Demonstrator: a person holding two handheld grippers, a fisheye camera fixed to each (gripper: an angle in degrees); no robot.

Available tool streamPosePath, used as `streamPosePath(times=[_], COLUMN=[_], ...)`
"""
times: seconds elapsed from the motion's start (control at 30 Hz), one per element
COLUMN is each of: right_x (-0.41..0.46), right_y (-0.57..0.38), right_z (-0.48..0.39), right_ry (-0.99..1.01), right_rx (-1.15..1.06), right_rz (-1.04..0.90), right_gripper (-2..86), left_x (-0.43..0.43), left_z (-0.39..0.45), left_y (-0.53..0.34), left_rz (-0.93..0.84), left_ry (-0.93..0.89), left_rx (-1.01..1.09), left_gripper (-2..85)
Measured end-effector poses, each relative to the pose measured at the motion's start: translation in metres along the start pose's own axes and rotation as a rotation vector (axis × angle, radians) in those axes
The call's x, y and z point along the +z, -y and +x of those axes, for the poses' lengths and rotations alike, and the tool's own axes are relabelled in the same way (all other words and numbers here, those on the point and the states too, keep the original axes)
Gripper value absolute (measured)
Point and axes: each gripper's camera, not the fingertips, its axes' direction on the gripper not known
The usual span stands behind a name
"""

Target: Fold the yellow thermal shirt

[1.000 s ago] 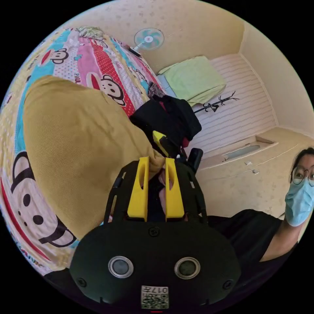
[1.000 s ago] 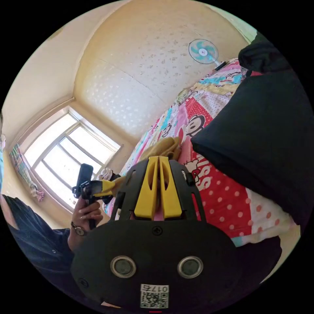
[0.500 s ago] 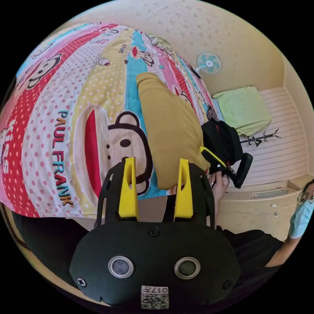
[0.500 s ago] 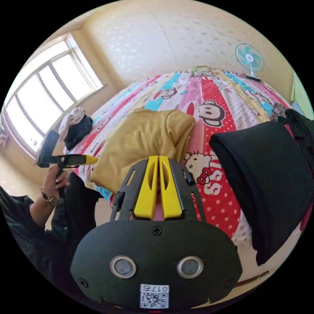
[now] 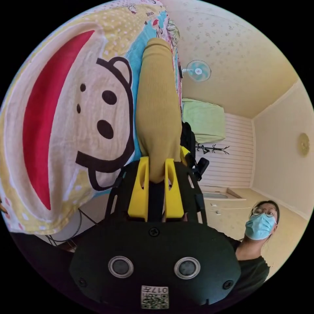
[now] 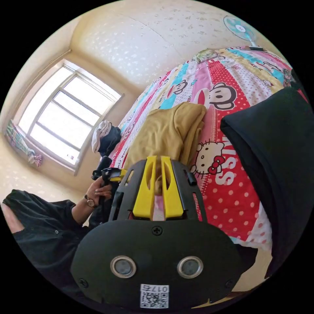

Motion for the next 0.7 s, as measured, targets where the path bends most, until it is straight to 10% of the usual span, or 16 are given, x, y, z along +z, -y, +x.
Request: streamPosePath(times=[0.47, 0.7], right_x=[0.024, 0.042], right_y=[-0.077, -0.061], right_z=[0.057, -0.018], right_ry=[0.594, 0.528], right_rx=[0.461, 0.223], right_rz=[0.032, -0.02], right_gripper=[26.4, 10.7], left_x=[-0.014, -0.058], left_z=[0.107, 0.114], left_y=[-0.064, -0.102], left_rz=[-0.167, -0.127], left_ry=[0.028, -0.047], left_rx=[0.269, 0.335], left_gripper=[6.2, 6.2])
